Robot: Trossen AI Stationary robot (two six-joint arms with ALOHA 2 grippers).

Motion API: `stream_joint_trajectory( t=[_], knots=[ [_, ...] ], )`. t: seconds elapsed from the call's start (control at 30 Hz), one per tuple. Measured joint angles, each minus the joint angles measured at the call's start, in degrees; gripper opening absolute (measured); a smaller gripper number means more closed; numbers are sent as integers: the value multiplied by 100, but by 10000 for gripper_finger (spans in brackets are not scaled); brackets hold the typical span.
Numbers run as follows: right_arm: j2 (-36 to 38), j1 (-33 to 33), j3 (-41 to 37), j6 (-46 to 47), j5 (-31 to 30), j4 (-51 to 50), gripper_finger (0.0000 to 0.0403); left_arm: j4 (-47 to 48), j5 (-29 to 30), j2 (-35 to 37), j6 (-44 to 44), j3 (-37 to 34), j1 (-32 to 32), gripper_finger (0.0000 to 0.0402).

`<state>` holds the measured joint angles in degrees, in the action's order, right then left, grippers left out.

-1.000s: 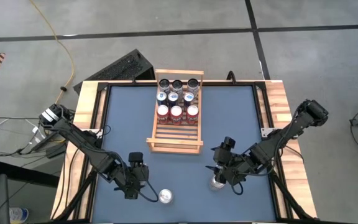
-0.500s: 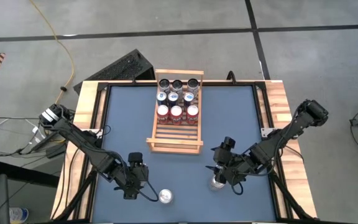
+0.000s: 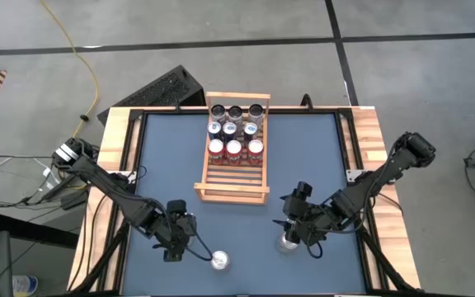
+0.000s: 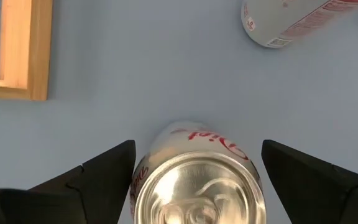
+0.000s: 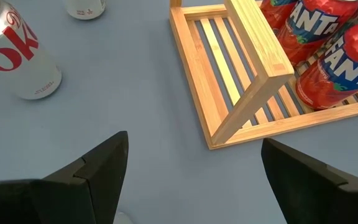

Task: Place canned beverage on shelf
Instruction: Put the top silver can on the shelf

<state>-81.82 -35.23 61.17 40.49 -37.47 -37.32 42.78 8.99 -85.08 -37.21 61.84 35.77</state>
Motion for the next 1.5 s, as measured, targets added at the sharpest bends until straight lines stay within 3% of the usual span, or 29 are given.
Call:
stream_joint_trajectory(
  t=[0.2, 0.43, 0.57, 1.2, 1.5],
  knots=[
    [0, -1, 0, 0, 2, -23, 337, 455, 275, 4, -15, 437, 32, 335],
    [0, -2, 0, 0, 9, -46, 337, 675, 376, 4, -448, 455, 193, 335],
    [0, 0, 0, 0, 7, -98, 337, 675, 724, 4, -559, 455, 303, 334],
    [0, -2, 0, 0, 9, -140, 337, 541, 681, -35, -682, 160, 431, 332],
    [0, -2, 0, 0, 9, -164, 337, 592, 687, -31, -439, 166, 433, 272]
  ],
)
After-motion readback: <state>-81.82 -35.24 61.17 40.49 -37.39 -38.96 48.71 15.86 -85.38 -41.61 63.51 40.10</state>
